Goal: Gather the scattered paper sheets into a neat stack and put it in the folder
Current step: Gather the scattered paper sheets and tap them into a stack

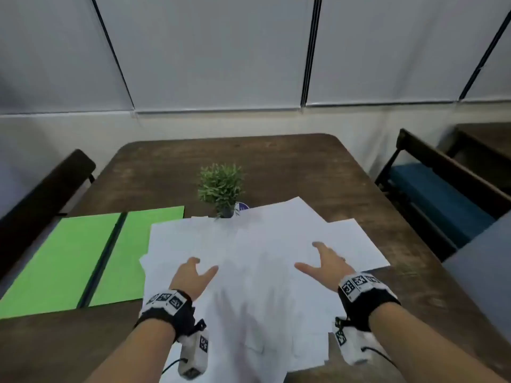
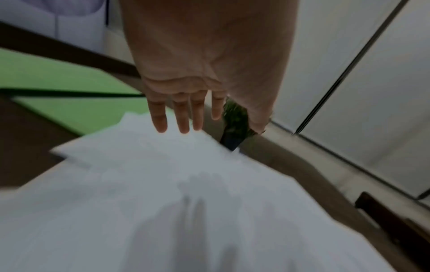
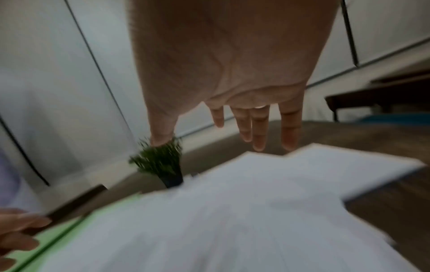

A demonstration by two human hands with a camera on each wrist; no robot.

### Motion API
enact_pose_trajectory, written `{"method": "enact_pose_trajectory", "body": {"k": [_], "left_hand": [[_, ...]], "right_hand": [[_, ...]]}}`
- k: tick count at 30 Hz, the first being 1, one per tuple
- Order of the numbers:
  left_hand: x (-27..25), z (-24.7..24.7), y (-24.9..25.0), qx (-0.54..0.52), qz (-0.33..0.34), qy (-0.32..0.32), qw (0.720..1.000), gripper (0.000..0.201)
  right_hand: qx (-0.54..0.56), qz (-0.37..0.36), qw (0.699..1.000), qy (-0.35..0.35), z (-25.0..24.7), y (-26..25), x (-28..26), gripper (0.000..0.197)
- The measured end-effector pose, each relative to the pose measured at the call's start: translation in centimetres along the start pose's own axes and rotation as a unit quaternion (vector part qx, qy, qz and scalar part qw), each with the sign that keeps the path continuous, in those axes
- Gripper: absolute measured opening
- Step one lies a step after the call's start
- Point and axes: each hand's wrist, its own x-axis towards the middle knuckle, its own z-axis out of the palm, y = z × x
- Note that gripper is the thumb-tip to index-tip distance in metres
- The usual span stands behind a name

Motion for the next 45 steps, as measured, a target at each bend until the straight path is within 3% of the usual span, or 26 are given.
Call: {"method": "enact_pose_trajectory", "body": {"k": [4, 6, 8, 11, 14, 17, 19, 21, 25, 28, 33, 37, 40, 41, 45], "left_hand": [[1.2, 4.8, -3.8, 0.076, -0.088, -0.024, 0.993, 0.087], [2.8, 6.0, -4.3, 0.118, -0.097, -0.007, 0.988, 0.095], [5.2, 6.8, -4.6, 0.162, -0.093, 0.016, 0.982, 0.103], [8.0, 7.8, -4.9, 0.167, -0.093, -0.002, 0.982, 0.106], [9.8, 7.8, -5.1, 0.169, -0.072, -0.052, 0.982, 0.094], [10.2, 7.4, -5.6, 0.21, -0.04, -0.091, 0.973, 0.063], [10.1, 7.4, -5.9, 0.224, -0.02, -0.108, 0.968, 0.064], [9.5, 7.3, -5.9, 0.231, 0.002, -0.11, 0.967, 0.067], [6.5, 7.8, -5.7, 0.201, 0.024, -0.112, 0.973, 0.06], [4.8, 8.5, -5.3, 0.146, 0.053, -0.088, 0.984, 0.056], [1.9, 9.5, -4.0, 0.168, 0.1, -0.041, 0.98, 0.045], [1.4, 10.2, -4.6, 0.185, 0.078, -0.011, 0.98, 0.061], [1.6, 10.9, -5.3, 0.175, 0.043, 0.024, 0.983, 0.091], [1.7, 11.0, -5.5, 0.169, 0.038, 0.036, 0.984, 0.099], [2.0, 10.8, -6.4, 0.168, 0.014, 0.028, 0.985, 0.109]], "right_hand": [[-0.004, 0.065, 0.995, -0.07, 5.3, 3.8, 1.9, 0.1], [0.002, 0.089, 0.992, -0.092, 7.8, 4.2, 3.6, 0.1], [0.001, 0.075, 0.993, -0.091, 9.8, 4.0, 5.5, 0.096], [-0.017, 0.046, 0.995, -0.089, 12.1, 3.2, 7.9, 0.09], [-0.04, 0.039, 0.997, -0.06, 14.0, 2.6, 9.3, 0.106], [-0.081, 0.055, 0.995, -0.003, 15.6, 2.6, 9.6, 0.124], [-0.095, 0.059, 0.994, 0.018, 16.1, 2.6, 9.5, 0.123], [-0.11, 0.045, 0.993, 0.022, 16.1, 2.7, 9.6, 0.114], [-0.148, 0.012, 0.989, 0.009, 15.6, 3.3, 8.5, 0.067], [-0.122, 0.014, 0.992, 0.001, 16.3, 4.7, 8.0, 0.054], [-0.085, -0.006, 0.995, 0.051, 15.5, 7.1, 7.8, 0.026], [0.013, 0.032, 0.989, 0.145, 13.8, 10.7, 7.5, 0.022], [0.071, 0.048, 0.988, 0.13, 13.5, 12.4, 7.4, 0.034], [0.061, 0.047, 0.989, 0.123, 13.5, 12.8, 7.5, 0.029], [0.056, 0.051, 0.992, 0.102, 13.7, 13.6, 7.5, 0.019]]}}
